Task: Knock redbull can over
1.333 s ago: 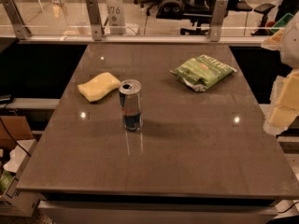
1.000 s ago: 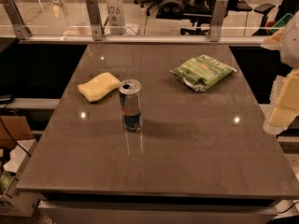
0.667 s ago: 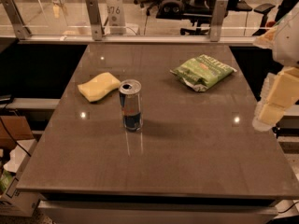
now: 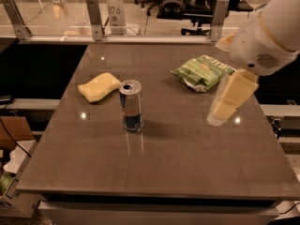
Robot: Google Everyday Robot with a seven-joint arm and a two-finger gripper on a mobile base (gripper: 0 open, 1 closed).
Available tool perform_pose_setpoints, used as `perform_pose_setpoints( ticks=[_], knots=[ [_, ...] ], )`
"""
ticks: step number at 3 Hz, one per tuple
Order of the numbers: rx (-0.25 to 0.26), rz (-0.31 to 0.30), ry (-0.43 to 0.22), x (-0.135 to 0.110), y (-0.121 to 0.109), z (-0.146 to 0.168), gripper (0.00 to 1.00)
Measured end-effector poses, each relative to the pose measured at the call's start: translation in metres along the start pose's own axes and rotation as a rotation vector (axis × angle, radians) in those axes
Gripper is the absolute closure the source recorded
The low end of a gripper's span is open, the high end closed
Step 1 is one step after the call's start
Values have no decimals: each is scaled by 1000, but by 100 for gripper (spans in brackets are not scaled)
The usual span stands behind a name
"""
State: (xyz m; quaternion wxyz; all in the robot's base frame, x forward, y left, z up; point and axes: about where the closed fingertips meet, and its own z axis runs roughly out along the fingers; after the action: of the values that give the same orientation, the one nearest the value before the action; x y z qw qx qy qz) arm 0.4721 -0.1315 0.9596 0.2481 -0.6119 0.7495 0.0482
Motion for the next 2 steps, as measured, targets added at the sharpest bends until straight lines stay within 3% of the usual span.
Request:
perform_pose_setpoints(
  ticks=[2],
  knots=[
    [-36, 64, -166, -53, 10, 55, 0]
  ],
)
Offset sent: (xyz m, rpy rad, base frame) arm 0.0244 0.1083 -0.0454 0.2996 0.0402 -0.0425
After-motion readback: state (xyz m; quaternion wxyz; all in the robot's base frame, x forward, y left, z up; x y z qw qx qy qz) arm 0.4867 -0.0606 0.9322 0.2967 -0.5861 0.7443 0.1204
